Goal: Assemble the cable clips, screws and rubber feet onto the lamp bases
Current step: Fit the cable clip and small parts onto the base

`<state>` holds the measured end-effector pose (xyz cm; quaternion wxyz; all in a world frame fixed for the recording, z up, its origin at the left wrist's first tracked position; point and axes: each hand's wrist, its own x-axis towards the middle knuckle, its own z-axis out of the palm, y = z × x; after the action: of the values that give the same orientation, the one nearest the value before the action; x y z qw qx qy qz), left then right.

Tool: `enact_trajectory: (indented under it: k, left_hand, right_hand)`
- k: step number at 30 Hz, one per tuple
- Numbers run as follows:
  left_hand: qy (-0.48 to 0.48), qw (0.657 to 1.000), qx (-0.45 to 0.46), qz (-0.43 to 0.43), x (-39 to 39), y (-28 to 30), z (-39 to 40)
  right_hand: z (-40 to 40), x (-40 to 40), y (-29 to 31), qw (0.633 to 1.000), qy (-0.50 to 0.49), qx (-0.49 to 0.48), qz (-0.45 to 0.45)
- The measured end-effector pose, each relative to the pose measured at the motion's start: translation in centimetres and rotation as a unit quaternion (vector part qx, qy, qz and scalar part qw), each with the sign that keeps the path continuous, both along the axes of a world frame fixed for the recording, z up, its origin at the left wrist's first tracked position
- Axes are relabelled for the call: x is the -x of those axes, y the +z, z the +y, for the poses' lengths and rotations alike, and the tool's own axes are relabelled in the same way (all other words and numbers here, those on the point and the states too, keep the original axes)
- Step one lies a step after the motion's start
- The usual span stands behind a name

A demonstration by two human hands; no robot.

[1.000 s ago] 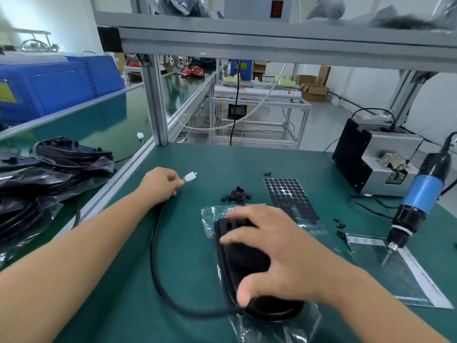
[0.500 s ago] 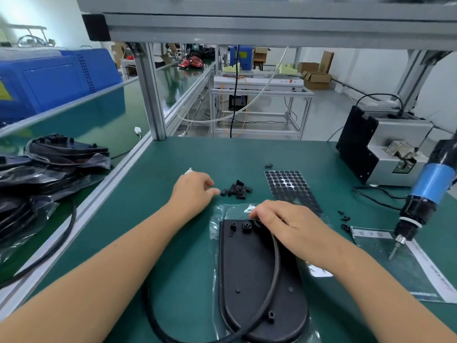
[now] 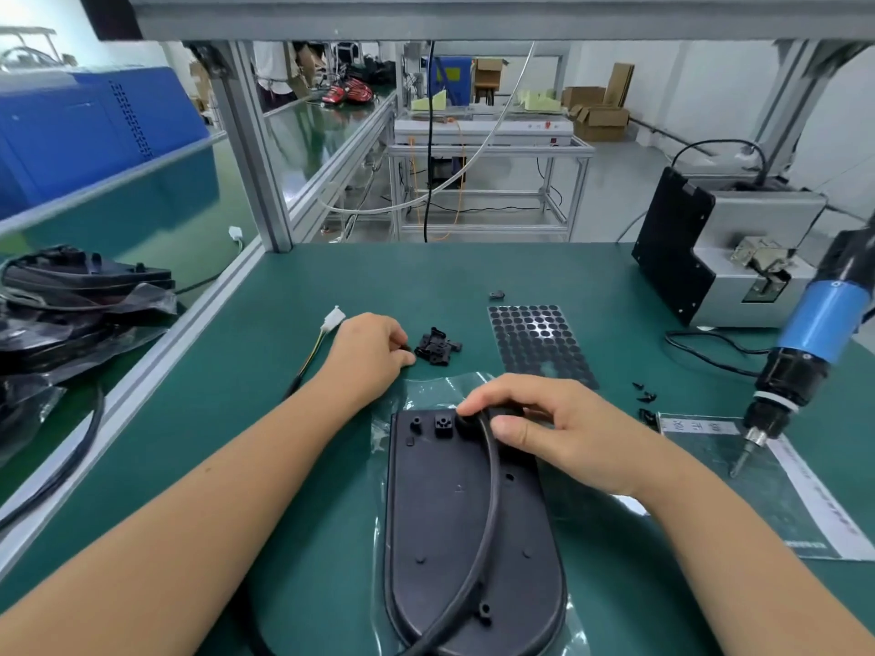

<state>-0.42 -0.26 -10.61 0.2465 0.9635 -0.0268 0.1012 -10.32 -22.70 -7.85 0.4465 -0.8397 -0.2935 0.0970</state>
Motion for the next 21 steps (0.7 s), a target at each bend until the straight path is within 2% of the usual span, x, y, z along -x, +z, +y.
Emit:
enact_trajectory:
  k: [5, 9, 11, 16, 21]
  left_hand:
    - [-0.01, 0.999, 0.039, 0.017, 1.1, 0.9, 1.2]
    - [-0.065, 0.967, 0.223, 0.105, 3.4, 3.1, 2.2]
    - [-0.113, 0.948, 0.255, 0.151, 4.8, 4.3, 2.2]
    - [-0.196, 0.933, 0.22, 0.206, 7.5, 6.6, 1.5]
    - [-0.21, 0.94, 0.177, 0.204, 8.1, 7.3, 1.2]
  right_hand:
    - [0.9, -0.2, -0.5, 0.999, -0.024, -0.042, 0.012]
    - [1.7, -0.2, -0.9, 0.996, -0.06, -0.063, 0.008]
    - [2.1, -0.2, -0.9, 0.995, -0.077, -0.064, -0.001]
    - [3.0, -0.1, -0.8, 0.991, -0.108, -0.075, -0.009]
    - [3.3, 0.1, -0.8, 0.99, -0.121, -0.076, -0.008]
